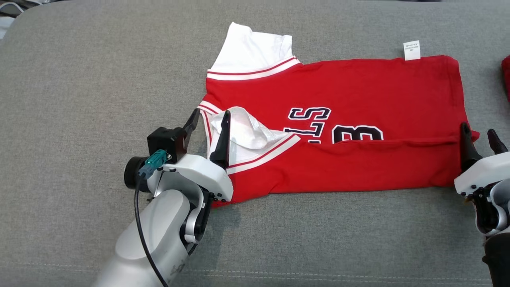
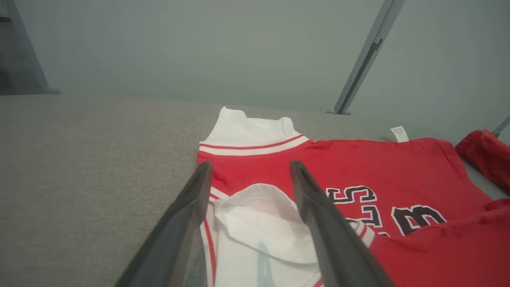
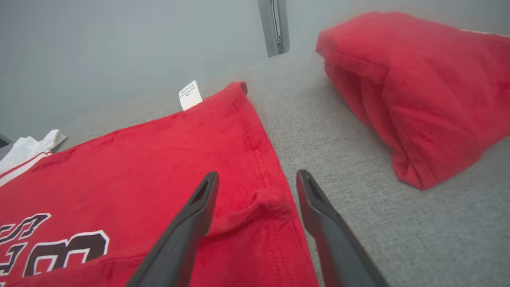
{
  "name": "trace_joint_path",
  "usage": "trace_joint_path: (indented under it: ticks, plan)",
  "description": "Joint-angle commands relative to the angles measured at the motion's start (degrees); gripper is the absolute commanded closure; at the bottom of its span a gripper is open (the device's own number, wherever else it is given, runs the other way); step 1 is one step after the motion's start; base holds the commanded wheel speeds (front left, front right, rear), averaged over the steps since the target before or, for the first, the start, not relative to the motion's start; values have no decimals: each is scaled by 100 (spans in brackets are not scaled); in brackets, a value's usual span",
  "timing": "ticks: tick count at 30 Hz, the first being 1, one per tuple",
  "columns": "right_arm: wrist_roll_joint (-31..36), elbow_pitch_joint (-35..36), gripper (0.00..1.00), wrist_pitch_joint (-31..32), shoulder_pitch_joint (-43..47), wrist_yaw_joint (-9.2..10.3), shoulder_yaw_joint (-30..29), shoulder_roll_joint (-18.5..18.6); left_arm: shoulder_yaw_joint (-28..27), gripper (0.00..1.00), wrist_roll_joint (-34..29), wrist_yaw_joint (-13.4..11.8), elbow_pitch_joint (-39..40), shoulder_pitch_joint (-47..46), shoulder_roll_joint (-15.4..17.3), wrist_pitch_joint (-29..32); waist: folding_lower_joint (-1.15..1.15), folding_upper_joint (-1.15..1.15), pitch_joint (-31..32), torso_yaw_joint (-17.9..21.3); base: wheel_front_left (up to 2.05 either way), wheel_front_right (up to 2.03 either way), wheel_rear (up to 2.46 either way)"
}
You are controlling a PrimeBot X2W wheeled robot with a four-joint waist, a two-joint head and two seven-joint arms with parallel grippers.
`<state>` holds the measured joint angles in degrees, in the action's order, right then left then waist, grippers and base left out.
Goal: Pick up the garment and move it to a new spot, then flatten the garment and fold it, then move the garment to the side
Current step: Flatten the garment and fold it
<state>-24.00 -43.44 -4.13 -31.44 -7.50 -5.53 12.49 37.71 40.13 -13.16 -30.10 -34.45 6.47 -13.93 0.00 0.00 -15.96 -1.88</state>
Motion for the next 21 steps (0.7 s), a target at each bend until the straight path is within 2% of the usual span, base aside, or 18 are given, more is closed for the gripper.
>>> trace_joint_path:
  ticks: [1,8,19,20,21]
  plan:
    - [-62,158,0,-206,62,1,175,39,-266,0,-111,0,179,-106,110,-79,0,0,44,20,0,0,0]
    - [-369,37,0,-603,679,1,310,30,-674,0,-306,3,755,771,145,-105,0,0,279,33,0,0,0]
    - [-862,-623,0,-601,934,1,379,-47,-875,0,-341,59,922,1776,96,-106,0,0,559,5,0,0,0]
    - [-902,-697,8,-592,905,1,414,-48,-872,0,-340,66,890,1778,91,-106,0,0,570,-5,0,0,0]
    - [-937,-760,29,-596,874,1,450,-50,-869,0,-337,74,855,1774,87,-107,0,0,582,-15,0,0,0]
